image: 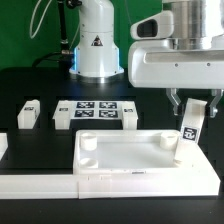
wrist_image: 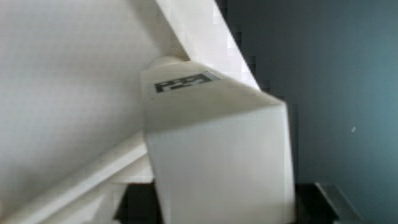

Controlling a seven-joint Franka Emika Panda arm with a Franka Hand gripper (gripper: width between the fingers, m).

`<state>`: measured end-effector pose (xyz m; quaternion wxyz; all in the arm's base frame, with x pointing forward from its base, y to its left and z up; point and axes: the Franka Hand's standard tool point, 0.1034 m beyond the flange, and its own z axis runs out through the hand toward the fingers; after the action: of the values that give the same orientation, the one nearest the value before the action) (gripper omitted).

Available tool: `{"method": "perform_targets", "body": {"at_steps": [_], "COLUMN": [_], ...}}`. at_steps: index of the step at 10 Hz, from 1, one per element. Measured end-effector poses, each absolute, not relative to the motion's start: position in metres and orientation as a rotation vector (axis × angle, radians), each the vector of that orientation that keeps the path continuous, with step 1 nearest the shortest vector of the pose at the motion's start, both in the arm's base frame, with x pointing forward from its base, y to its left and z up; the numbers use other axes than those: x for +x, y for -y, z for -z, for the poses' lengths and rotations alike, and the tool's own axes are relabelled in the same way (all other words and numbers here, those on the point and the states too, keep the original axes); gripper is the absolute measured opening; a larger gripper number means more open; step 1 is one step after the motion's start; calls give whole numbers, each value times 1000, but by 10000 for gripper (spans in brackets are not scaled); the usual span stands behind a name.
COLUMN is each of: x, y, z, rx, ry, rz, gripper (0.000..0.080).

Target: Assemble desk

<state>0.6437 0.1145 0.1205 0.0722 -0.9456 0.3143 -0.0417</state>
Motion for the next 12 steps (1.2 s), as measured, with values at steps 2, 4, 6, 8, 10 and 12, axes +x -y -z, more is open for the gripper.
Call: {"method": "perform_targets", "body": {"at_steps": [2,4,6,8,10,12], "x": [642,644,643,643,644,642], "y": [-111,-110,-109,-110,-112,-111], "z": [-120,-120,-120,-119,-118,-113], "rx": [-2712,-2508,-2431,-2483,-2642,-2845], "ry": [-1192,-1487,-1580,-1501,-1219,-743], "rz": [101,86,78,87,126,189], "gripper": [313,313,313,526,623,642]}}
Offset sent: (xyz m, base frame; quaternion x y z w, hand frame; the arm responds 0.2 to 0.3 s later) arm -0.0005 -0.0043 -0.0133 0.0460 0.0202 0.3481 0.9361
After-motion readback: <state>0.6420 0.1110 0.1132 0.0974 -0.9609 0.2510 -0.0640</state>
